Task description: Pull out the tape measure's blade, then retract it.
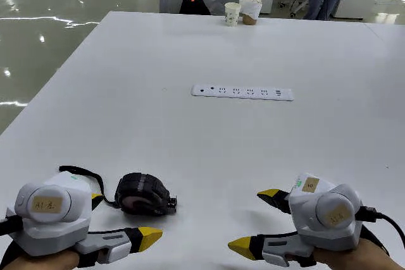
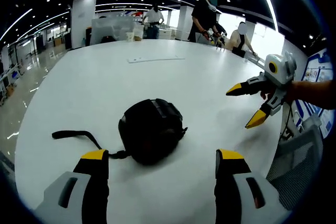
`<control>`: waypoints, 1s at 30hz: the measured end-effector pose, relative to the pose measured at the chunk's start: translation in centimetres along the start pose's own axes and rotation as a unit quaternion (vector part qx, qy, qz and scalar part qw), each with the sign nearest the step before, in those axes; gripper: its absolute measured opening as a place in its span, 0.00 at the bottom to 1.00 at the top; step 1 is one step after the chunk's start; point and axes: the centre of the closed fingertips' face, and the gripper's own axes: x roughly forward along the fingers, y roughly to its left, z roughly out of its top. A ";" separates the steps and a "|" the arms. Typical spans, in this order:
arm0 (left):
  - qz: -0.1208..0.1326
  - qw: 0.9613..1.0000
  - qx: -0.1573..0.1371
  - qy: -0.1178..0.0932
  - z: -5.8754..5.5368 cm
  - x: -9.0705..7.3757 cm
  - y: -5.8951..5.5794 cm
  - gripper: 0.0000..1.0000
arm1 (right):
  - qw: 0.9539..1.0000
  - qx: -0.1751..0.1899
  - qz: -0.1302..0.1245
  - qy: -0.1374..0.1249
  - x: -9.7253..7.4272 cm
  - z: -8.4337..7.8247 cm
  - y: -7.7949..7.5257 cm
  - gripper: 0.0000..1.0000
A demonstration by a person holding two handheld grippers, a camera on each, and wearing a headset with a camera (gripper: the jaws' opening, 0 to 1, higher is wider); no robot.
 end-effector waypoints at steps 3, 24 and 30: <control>-0.005 1.000 0.012 -0.003 0.0 -0.2 -0.3 0.82 | 1.000 0.004 0.001 -0.006 -0.4 -0.1 0.2 0.66; -0.039 0.997 0.060 -0.040 0.4 -2.1 -1.9 0.90 | 0.998 0.019 -0.015 -0.054 -3.2 -0.6 1.2 0.82; -0.049 0.996 0.060 -0.044 0.2 -2.6 -2.2 0.96 | 0.998 0.018 -0.019 -0.060 -3.9 -0.8 1.6 0.85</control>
